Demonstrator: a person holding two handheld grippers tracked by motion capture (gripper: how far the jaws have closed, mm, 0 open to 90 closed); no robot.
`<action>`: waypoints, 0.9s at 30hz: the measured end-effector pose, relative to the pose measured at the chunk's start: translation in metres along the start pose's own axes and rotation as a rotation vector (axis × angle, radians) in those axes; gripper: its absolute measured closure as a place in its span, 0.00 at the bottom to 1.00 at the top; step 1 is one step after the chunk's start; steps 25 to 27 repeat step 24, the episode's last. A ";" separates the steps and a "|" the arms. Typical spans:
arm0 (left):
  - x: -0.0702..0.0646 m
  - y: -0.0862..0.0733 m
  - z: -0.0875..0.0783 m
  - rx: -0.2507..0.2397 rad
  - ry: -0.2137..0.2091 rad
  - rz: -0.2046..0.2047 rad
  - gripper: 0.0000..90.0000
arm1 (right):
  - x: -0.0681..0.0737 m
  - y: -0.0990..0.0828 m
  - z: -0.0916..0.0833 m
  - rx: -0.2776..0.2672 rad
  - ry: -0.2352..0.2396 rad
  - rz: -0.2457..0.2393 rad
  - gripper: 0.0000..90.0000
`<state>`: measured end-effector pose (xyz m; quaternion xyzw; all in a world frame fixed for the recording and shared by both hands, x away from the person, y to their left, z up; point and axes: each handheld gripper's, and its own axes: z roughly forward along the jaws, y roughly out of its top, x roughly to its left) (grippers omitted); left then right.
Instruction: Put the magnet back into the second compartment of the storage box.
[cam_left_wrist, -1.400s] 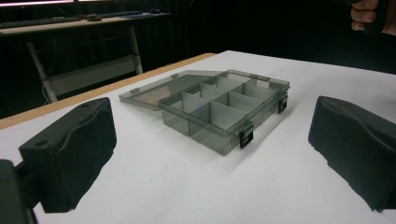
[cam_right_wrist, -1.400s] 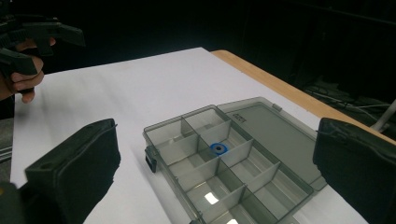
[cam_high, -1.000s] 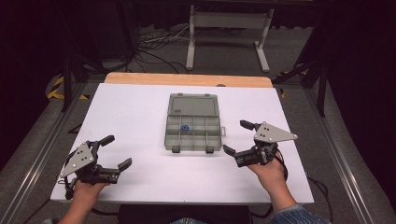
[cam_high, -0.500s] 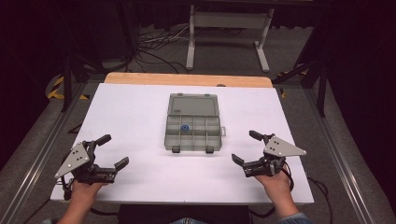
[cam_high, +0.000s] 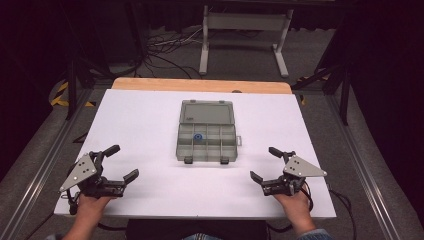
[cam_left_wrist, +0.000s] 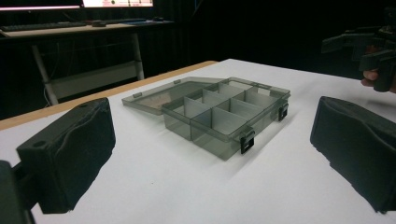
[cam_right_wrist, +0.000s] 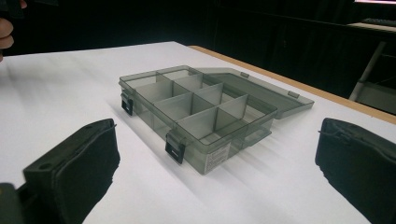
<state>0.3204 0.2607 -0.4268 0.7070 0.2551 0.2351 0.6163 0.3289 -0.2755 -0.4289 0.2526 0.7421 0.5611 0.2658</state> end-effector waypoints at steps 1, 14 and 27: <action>0.000 0.000 0.000 -0.002 -0.001 0.000 0.01 | 0.000 -0.002 0.000 -0.005 -0.006 0.002 0.00; 0.003 -0.005 0.001 -0.022 0.007 -0.007 0.00 | -0.003 -0.012 0.000 -0.018 -0.009 0.003 0.00; 0.004 -0.005 -0.001 -0.040 0.002 -0.020 0.00 | -0.003 -0.010 -0.002 -0.038 -0.005 0.018 0.00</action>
